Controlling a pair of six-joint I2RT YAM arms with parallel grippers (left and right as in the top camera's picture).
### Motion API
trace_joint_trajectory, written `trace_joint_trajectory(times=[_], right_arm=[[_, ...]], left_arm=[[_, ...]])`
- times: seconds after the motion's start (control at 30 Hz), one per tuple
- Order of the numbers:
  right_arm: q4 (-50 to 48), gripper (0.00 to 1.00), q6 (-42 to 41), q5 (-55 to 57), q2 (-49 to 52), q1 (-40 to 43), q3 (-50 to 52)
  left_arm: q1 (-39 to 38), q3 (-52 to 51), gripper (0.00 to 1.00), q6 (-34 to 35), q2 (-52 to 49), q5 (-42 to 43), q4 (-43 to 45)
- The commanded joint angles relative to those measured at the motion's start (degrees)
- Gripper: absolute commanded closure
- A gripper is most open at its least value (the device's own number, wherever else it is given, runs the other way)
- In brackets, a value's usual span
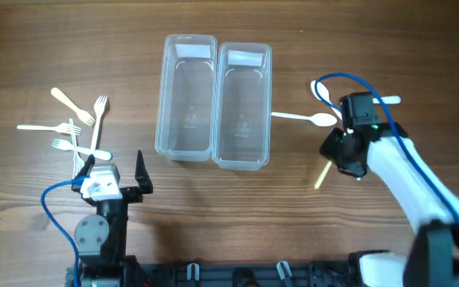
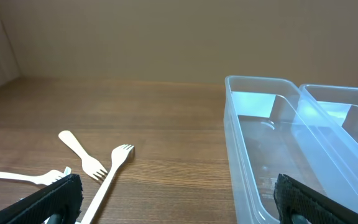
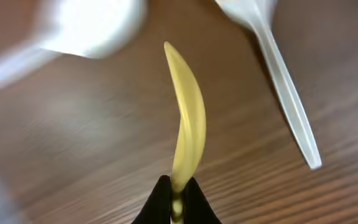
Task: Pack container
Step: 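Carry yellow spoon into the right container and release it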
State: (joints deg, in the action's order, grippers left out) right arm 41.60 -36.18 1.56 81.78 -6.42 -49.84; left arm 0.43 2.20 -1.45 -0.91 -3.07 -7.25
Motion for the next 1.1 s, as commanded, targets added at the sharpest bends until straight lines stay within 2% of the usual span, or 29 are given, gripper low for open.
trace_joint_trajectory(times=[0.0, 0.1, 0.17, 0.27, 0.37, 0.47, 0.57, 0.6, 0.63, 0.67, 0.7, 0.73, 0.77, 0.83, 0.93, 0.97, 1.0, 1.07], right_arm=[[-0.9, 0.96, 11.0, -0.5, -15.4, -7.2, -6.3], [-8.0, 0.96, 23.7, -5.7, -24.7, -17.2, -6.9], [-10.9, 0.96, 28.7, -5.9, -24.3, -23.6, -6.8], [-13.8, 0.96, 26.1, -5.9, -17.0, -25.3, -6.8], [-21.8, 0.96, 22.2, -5.9, -4.3, -25.3, -6.8], [-28.7, 0.96, 17.0, -5.9, 3.8, -25.3, -6.8], [-33.5, 0.94, 11.0, -6.1, 7.7, -25.3, -6.8], [-34.6, 0.86, 10.6, -6.2, 7.6, -25.3, -6.8], [-34.8, 0.64, 10.7, -6.6, 7.2, -25.3, -7.2], [-34.6, 0.51, 10.9, -6.6, 6.3, -25.3, -8.0], [-34.5, 0.46, 11.0, -6.6, 5.4, -25.3, -8.4], [-34.5, 0.36, 11.2, -6.6, 3.4, -25.3, -9.2], [-34.4, 0.31, 11.1, -6.3, -0.2, -25.1, -10.3], [-32.9, 0.31, 11.2, -4.1, -5.6, -25.0, -12.0], [-23.6, 0.30, 17.2, 6.0, -19.5, -25.0, -15.3], [-19.7, 0.27, 16.9, 12.1, -23.1, -25.0, -15.7], [-16.3, 0.27, 14.4, 18.4, -26.3, -25.0, -15.7], [-5.7, 0.25, 3.2, 34.7, -33.4, -25.0, -15.7]], left_arm=[[-0.3, -0.4, 0.00, -0.9, 0.2, 0.7, 0.2], [-0.3, -0.4, 0.00, -0.9, 0.2, 0.7, 0.2], [-0.3, -0.4, 0.00, -0.9, 0.2, 0.7, 0.2], [-0.3, -0.4, 0.00, -0.9, 0.2, 0.7, 0.2], [-0.3, -0.4, 0.00, -0.9, 0.2, 0.7, 0.2], [-0.3, -0.4, 0.00, -0.9, 0.2, 0.7, 0.2], [-0.3, -0.4, 0.00, -0.9, 0.2, 0.7, 0.2], [-0.3, -0.4, 0.00, -0.9, 0.2, 0.7, 0.2], [-0.3, -0.4, 0.00, -0.9, 0.2, 0.7, 0.2], [-0.3, -0.4, 0.00, -0.9, 0.2, 0.7, 0.2], [-0.3, -0.4, 0.00, -0.9, 0.2, 0.7, 0.2], [-0.3, -0.4, 0.00, -0.9, 0.2, 0.7, 0.2], [-0.3, -0.4, 0.00, -0.9, 0.2, 0.7, 0.2], [-0.3, -0.4, 0.00, -0.9, 0.2, 0.7, 0.2], [-0.3, -0.4, 0.00, -0.9, 0.2, 0.7, 0.2], [-0.3, -0.4, 0.00, -0.9, 0.2, 0.7, 0.2], [-0.3, -0.4, 0.00, -0.9, 0.2, 0.7, 0.2], [-0.3, -0.4, 0.00, -0.9, 0.2, 0.7, 0.2]])
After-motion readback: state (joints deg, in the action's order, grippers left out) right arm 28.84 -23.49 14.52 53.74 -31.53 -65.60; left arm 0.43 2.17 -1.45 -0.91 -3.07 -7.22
